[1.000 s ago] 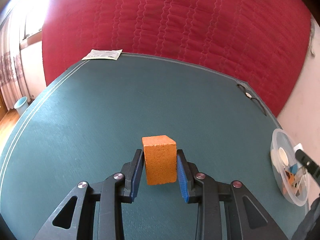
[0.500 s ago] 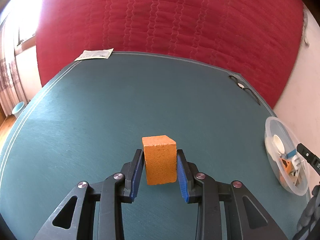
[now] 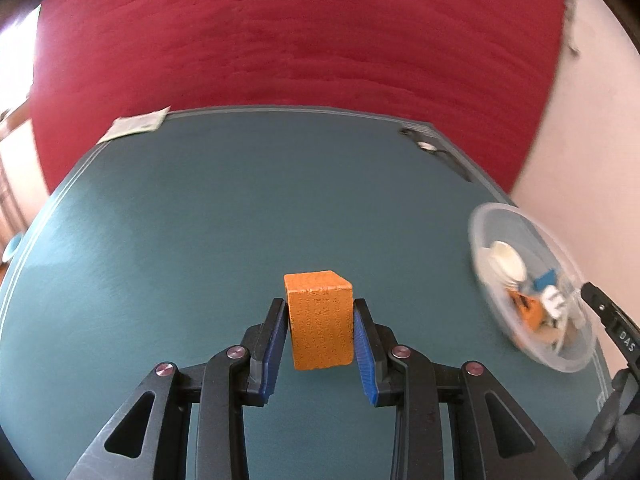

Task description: Organize rigid objects

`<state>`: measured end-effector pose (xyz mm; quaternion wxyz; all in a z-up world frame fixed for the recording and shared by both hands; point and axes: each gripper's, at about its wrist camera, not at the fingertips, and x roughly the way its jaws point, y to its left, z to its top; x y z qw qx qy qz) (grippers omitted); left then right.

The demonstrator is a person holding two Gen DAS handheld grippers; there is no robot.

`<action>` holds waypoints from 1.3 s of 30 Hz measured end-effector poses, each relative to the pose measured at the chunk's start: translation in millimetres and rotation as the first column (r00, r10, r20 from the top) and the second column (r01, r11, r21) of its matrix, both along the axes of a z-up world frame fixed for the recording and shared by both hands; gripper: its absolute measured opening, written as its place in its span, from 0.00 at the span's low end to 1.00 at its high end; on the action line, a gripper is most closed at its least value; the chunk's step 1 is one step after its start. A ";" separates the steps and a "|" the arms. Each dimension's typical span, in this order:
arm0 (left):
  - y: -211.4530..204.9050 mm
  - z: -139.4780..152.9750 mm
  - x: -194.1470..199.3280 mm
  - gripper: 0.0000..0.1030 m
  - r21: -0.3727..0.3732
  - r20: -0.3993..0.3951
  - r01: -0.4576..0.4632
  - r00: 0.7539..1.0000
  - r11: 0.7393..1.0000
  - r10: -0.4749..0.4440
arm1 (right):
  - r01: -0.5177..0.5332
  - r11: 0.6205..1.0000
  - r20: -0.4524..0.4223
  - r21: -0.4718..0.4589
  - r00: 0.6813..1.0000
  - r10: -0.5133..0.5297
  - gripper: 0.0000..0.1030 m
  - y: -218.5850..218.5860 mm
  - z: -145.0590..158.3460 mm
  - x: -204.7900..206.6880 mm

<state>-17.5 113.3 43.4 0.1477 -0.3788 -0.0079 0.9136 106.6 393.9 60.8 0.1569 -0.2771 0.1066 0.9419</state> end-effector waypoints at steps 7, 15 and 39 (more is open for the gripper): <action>49.9 15.0 8.0 0.33 0.004 -0.012 0.131 0.991 0.991 -0.131 | -0.014 0.999 -0.028 -0.029 1.000 0.013 0.32 4.9 3.1 12.9; 97.1 25.1 18.6 0.33 -0.012 -0.036 0.250 0.967 0.968 -0.251 | -0.032 0.998 -0.044 -0.046 0.999 0.030 0.32 4.3 6.8 15.2; 93.2 -11.4 30.6 0.69 -0.037 0.060 0.268 0.962 0.963 -0.266 | -0.030 0.998 -0.055 -0.055 0.998 0.027 0.32 -0.8 7.1 17.8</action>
